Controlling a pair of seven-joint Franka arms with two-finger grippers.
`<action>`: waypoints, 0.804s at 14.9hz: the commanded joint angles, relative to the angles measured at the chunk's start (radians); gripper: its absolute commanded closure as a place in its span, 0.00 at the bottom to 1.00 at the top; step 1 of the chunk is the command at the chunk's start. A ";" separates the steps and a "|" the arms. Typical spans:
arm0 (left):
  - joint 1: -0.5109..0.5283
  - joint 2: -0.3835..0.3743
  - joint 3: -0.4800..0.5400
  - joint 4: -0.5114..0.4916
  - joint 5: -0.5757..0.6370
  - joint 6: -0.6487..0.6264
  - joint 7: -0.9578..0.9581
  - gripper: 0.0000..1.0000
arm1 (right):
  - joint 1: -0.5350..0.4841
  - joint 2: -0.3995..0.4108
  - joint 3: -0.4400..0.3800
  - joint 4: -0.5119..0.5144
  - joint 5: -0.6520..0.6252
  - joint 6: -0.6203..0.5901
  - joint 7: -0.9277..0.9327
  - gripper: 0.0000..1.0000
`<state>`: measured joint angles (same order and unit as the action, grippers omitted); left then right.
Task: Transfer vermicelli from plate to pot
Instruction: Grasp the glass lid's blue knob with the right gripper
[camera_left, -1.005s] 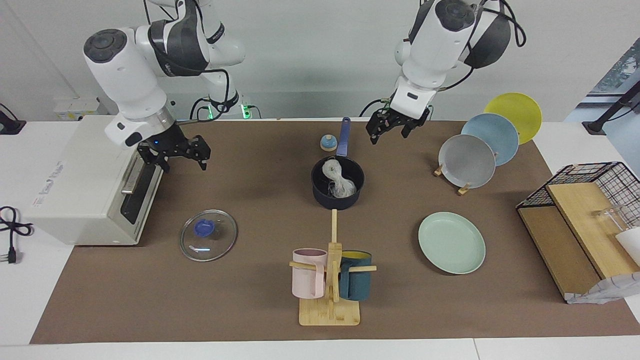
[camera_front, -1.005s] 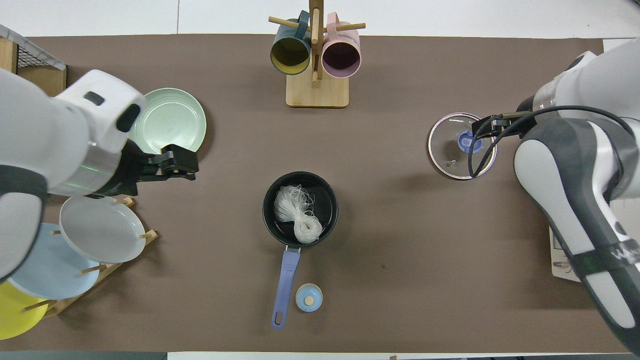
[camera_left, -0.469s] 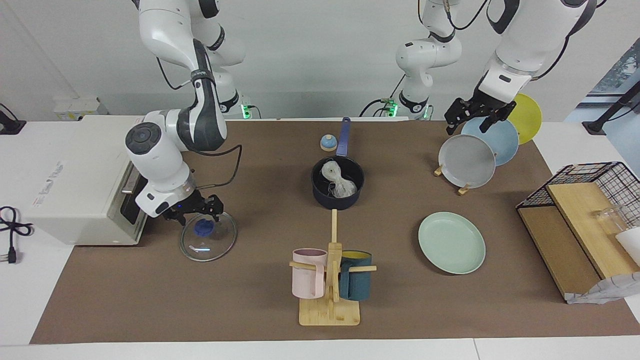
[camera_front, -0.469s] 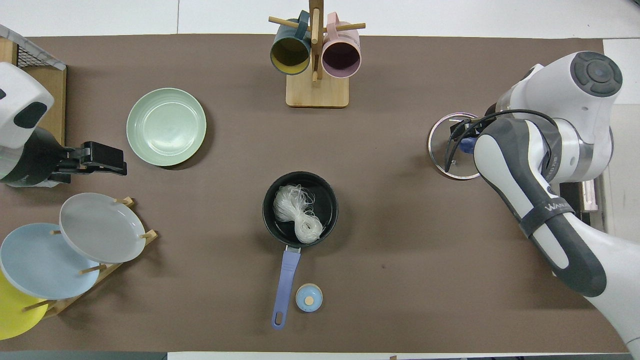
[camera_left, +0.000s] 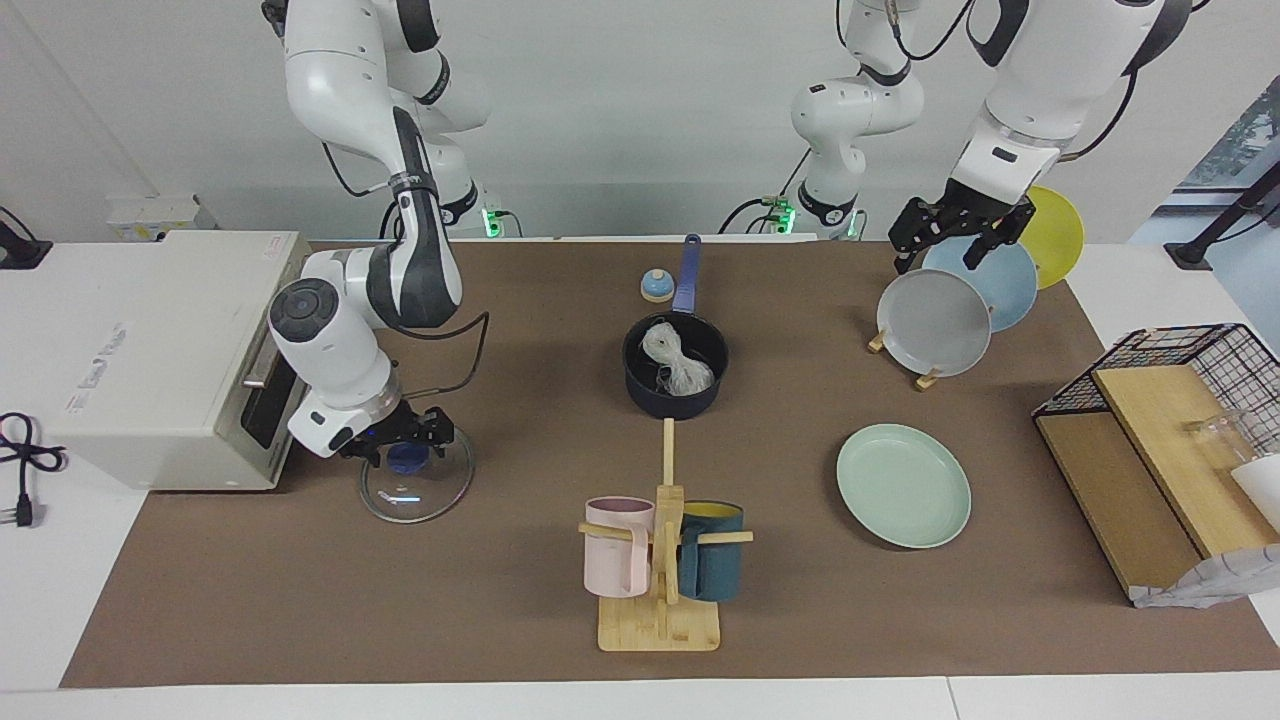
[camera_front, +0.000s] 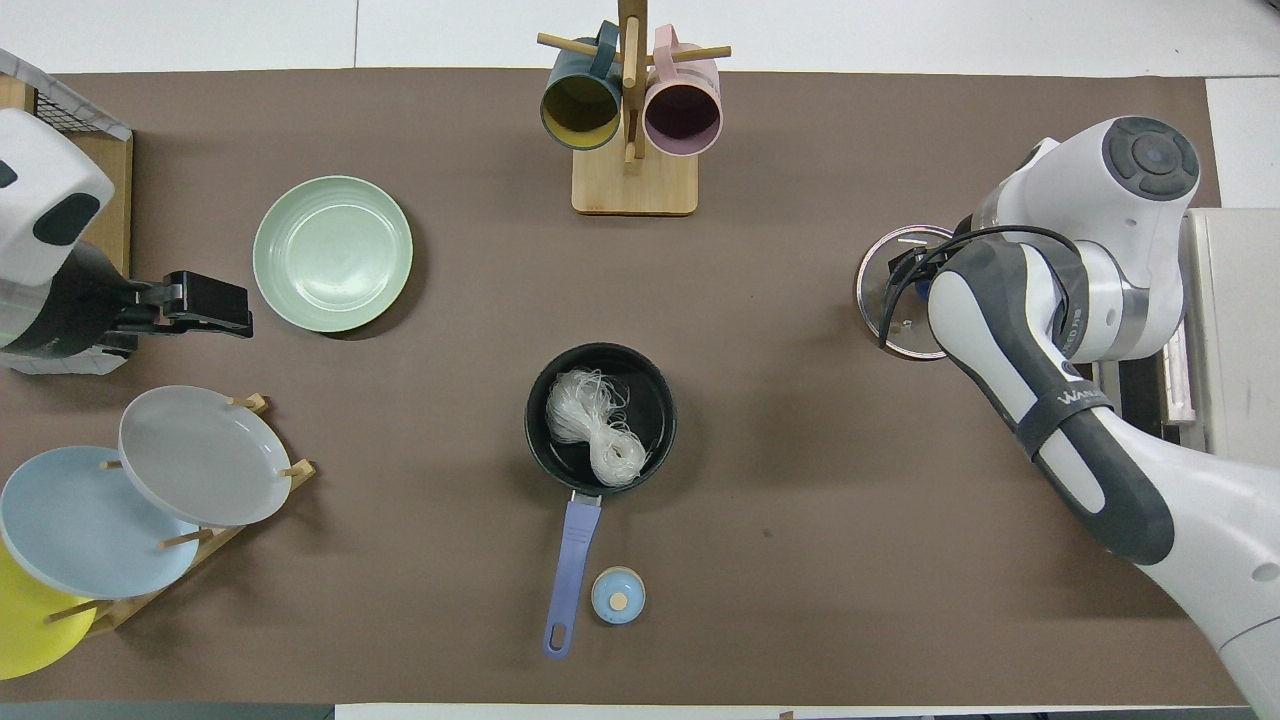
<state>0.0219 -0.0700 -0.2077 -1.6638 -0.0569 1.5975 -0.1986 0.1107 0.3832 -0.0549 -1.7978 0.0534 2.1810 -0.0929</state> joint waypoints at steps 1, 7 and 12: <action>-0.157 0.016 0.149 0.024 0.025 -0.024 0.005 0.00 | -0.006 -0.007 0.003 -0.038 -0.003 0.049 -0.031 0.00; -0.161 0.019 0.154 0.026 0.026 -0.034 0.004 0.00 | -0.005 -0.017 0.003 -0.084 -0.006 0.095 -0.050 0.00; -0.154 0.036 0.149 0.030 0.028 -0.092 0.002 0.00 | -0.005 -0.012 0.003 -0.083 -0.033 0.097 -0.088 0.04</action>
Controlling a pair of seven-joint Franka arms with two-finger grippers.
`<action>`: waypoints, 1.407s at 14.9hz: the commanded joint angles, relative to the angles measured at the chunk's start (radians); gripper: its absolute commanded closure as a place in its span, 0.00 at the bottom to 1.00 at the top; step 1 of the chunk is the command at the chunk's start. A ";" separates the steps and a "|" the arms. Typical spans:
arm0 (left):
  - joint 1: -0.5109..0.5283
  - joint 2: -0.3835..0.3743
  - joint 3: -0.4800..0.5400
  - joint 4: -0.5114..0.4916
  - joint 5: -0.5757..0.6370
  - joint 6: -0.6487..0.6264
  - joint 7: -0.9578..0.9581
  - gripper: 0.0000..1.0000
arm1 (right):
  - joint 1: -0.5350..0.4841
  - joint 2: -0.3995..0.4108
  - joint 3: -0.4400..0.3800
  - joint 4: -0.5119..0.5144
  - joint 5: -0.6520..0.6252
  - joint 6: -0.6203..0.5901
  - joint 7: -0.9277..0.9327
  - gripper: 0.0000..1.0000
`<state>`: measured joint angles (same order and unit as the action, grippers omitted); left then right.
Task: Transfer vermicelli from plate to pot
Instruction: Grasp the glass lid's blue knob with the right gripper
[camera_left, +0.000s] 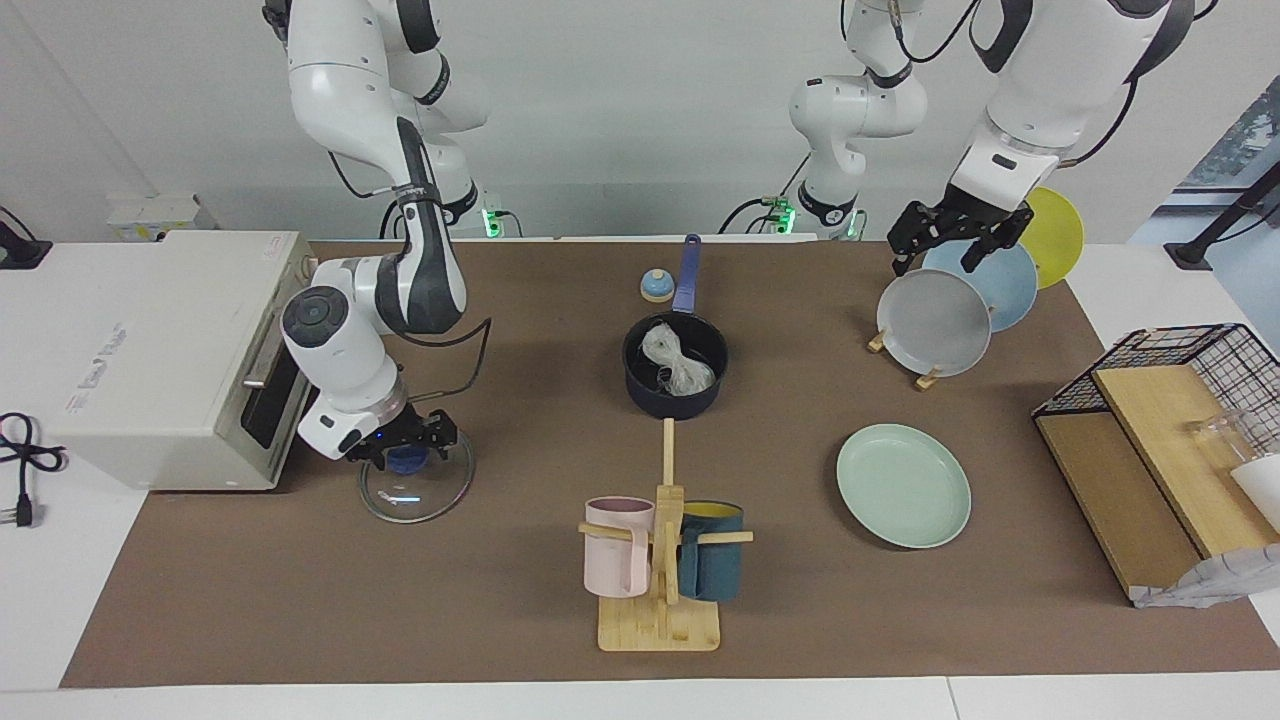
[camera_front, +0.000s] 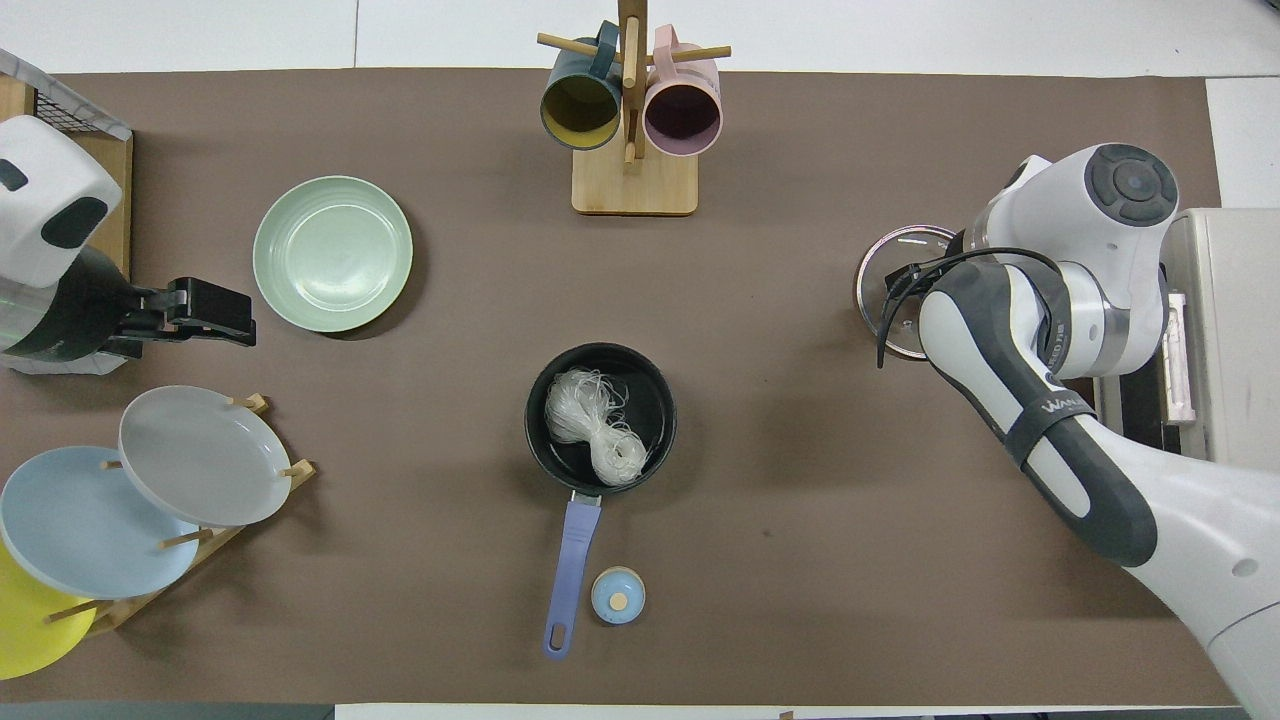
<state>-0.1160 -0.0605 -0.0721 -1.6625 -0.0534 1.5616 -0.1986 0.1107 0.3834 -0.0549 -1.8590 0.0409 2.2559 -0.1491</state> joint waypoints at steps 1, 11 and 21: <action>-0.017 0.030 0.012 0.041 0.046 -0.075 0.002 0.00 | -0.006 -0.012 0.003 -0.022 -0.021 0.022 -0.037 0.07; 0.022 0.030 -0.032 0.058 0.067 -0.067 -0.002 0.00 | -0.011 -0.012 0.003 -0.019 -0.021 0.010 -0.055 0.33; 0.024 0.021 -0.032 0.052 0.030 -0.044 -0.008 0.00 | -0.009 -0.015 0.003 0.004 -0.016 -0.024 -0.055 0.48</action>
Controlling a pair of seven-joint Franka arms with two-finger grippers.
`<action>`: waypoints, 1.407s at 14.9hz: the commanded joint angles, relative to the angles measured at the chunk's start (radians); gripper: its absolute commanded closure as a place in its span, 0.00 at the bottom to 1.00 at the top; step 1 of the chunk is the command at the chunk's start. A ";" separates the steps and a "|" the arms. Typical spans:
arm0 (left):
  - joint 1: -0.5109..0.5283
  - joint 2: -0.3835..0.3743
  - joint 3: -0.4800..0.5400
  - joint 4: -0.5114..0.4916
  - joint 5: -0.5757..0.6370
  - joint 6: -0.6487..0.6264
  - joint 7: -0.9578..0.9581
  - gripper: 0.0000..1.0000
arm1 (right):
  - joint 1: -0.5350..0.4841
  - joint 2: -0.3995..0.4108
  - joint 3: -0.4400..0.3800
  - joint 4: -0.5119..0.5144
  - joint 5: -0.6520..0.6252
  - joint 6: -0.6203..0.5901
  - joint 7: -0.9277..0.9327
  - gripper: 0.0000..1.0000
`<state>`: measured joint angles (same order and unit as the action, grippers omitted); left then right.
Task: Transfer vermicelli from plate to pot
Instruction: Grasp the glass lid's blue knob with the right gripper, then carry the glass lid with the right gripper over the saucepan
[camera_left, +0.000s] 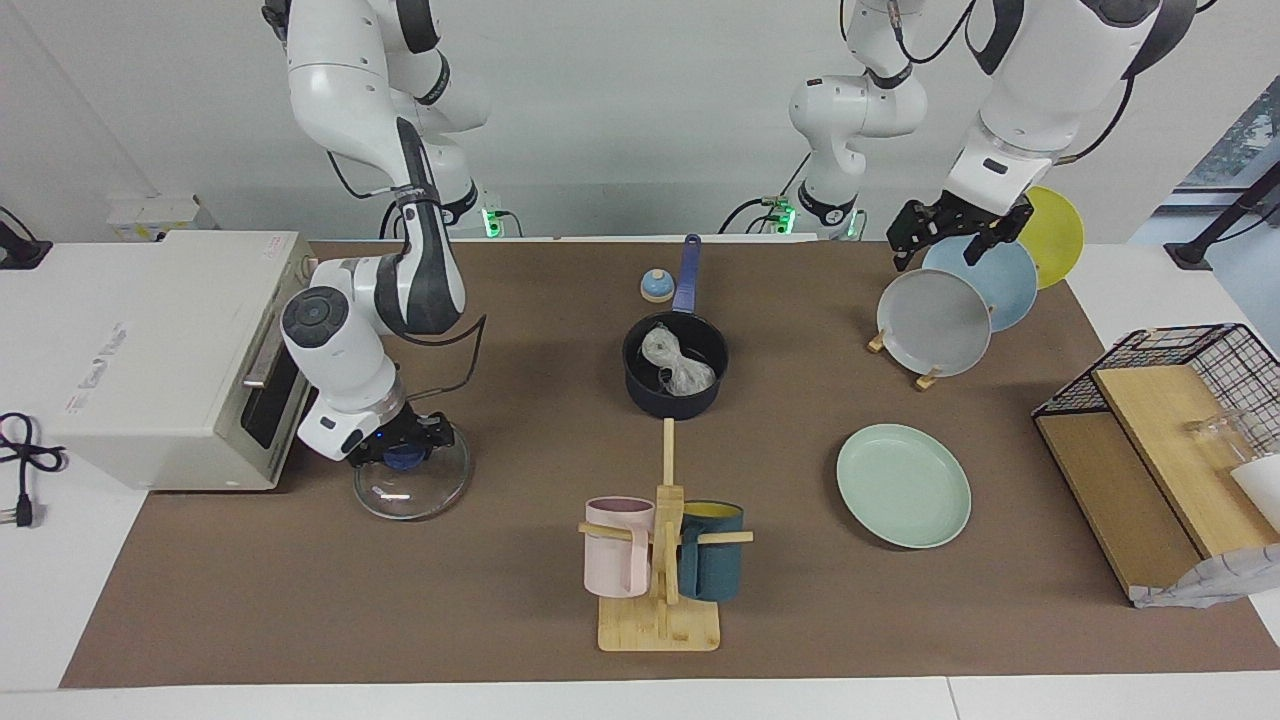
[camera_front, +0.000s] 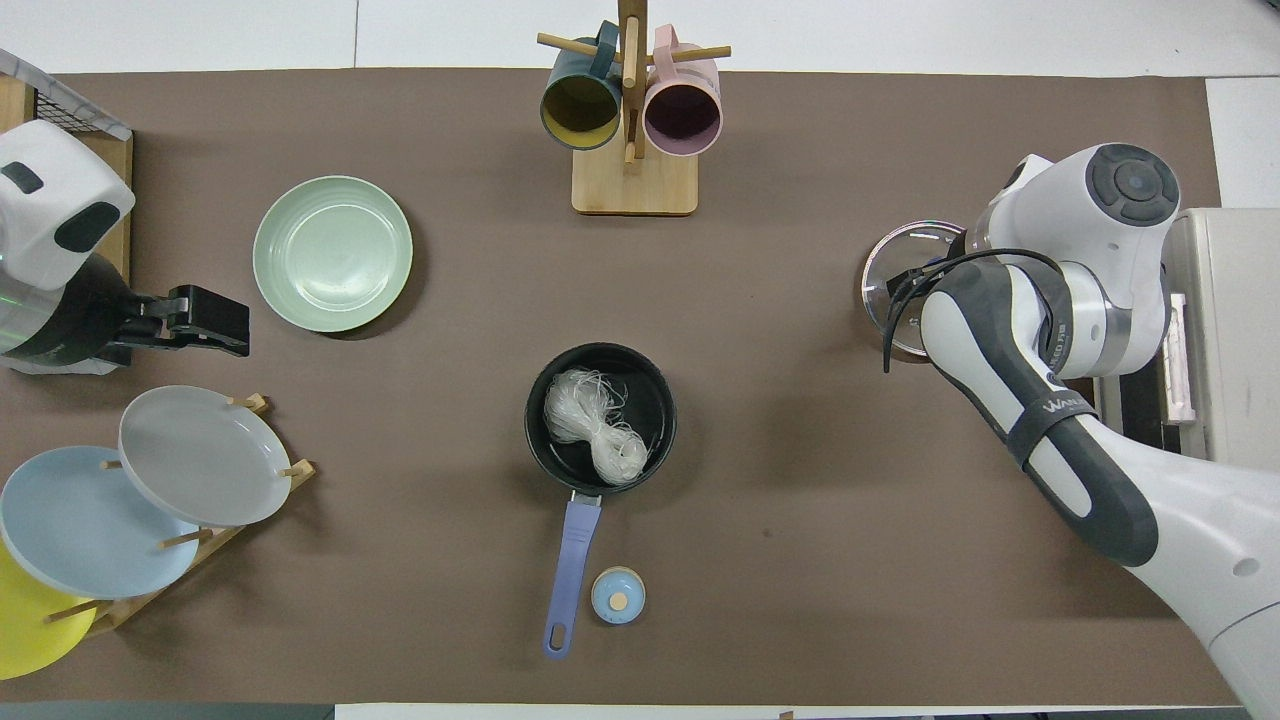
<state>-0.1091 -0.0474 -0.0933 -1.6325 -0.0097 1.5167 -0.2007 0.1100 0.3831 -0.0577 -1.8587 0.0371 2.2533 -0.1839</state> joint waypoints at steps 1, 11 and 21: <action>0.017 0.008 -0.011 0.022 -0.013 0.000 -0.006 0.00 | -0.009 -0.015 0.006 0.004 -0.013 -0.021 -0.020 0.48; 0.026 0.003 -0.009 0.020 -0.042 0.013 -0.013 0.00 | 0.040 -0.015 0.007 0.120 0.001 -0.168 0.030 0.50; 0.026 -0.003 -0.011 0.004 -0.042 0.010 -0.011 0.00 | 0.345 -0.009 0.007 0.331 0.006 -0.385 0.628 0.51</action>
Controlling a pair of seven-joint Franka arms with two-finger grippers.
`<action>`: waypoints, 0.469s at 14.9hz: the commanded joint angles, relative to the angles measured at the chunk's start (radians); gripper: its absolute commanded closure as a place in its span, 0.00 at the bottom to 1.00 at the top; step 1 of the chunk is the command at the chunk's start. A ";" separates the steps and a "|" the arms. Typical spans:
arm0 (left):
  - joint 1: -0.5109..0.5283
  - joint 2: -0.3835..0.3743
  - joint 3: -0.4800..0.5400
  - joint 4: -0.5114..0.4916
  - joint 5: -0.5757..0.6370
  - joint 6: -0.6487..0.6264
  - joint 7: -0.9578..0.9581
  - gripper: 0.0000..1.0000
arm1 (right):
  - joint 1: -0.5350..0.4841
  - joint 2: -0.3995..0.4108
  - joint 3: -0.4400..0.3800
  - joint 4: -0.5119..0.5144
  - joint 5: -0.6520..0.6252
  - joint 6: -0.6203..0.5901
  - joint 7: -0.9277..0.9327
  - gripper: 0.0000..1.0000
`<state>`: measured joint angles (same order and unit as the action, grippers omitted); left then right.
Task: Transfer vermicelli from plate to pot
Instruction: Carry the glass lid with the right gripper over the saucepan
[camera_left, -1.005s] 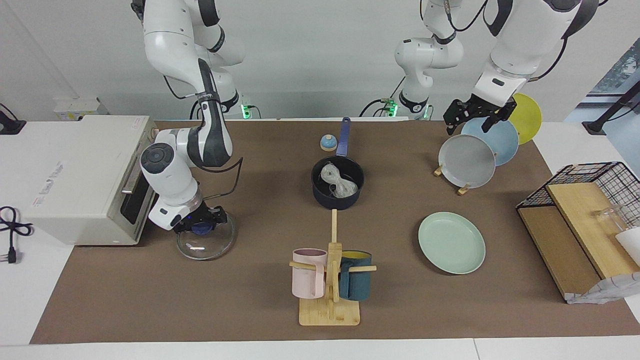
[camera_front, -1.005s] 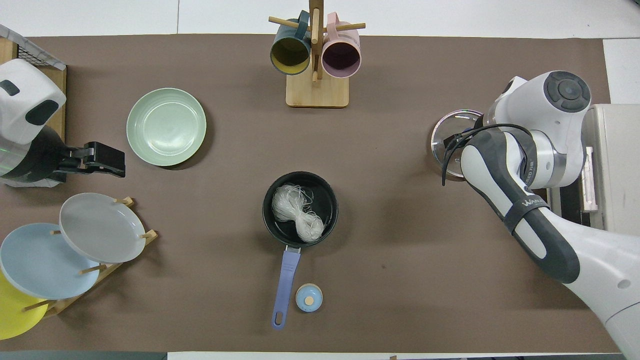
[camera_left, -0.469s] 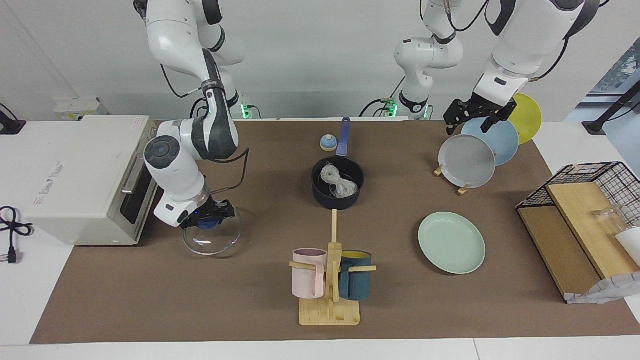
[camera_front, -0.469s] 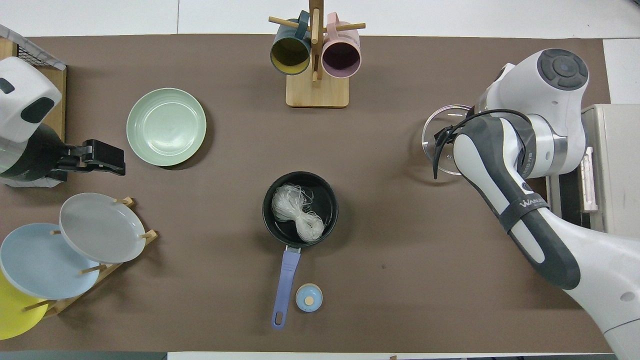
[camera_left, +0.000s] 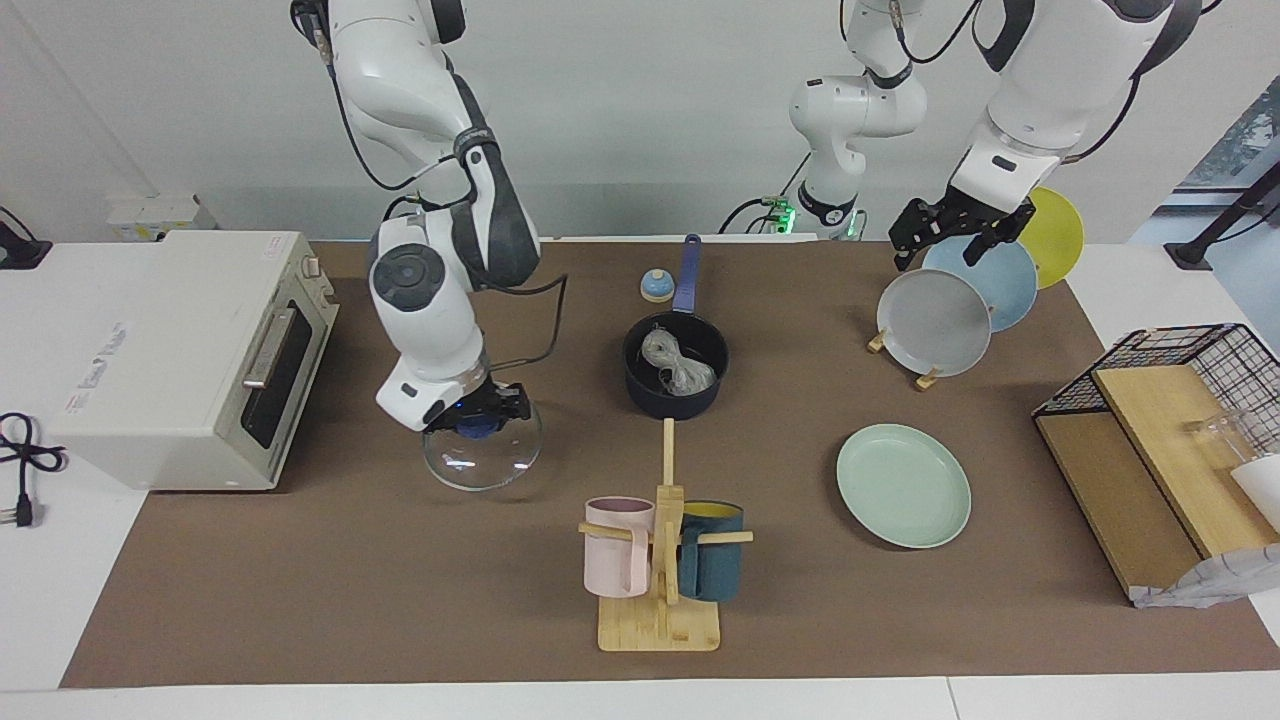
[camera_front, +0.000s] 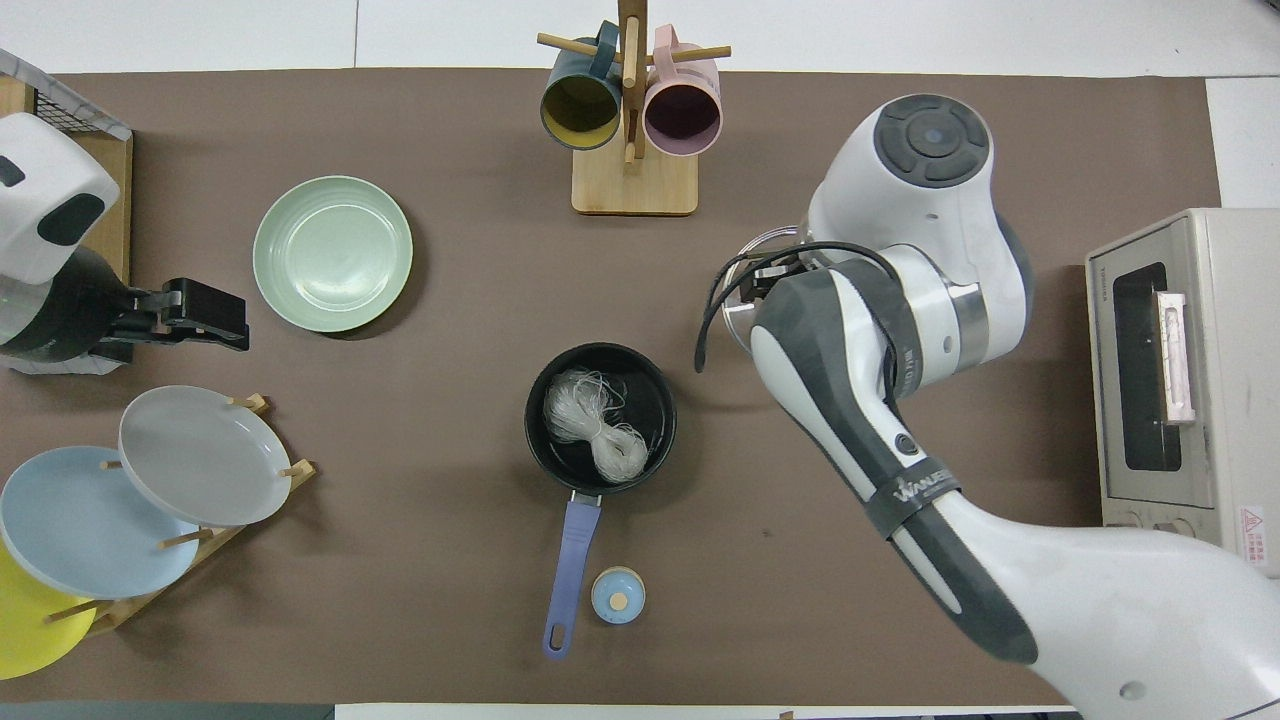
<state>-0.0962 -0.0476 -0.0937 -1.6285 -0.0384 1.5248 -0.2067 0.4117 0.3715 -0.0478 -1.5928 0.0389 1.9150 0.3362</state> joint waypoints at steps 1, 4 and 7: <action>0.013 -0.009 -0.011 -0.005 -0.014 0.001 -0.003 0.00 | 0.070 0.004 -0.003 0.070 0.009 -0.047 0.166 0.51; 0.015 -0.014 -0.009 -0.014 -0.014 0.000 -0.003 0.00 | 0.163 0.004 -0.003 0.071 0.012 -0.018 0.300 0.51; 0.016 -0.014 -0.004 -0.014 -0.014 -0.003 -0.003 0.00 | 0.242 0.006 -0.003 0.065 0.010 -0.001 0.380 0.51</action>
<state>-0.0960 -0.0476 -0.0937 -1.6292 -0.0385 1.5237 -0.2067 0.6222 0.3732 -0.0472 -1.5374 0.0420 1.9045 0.6727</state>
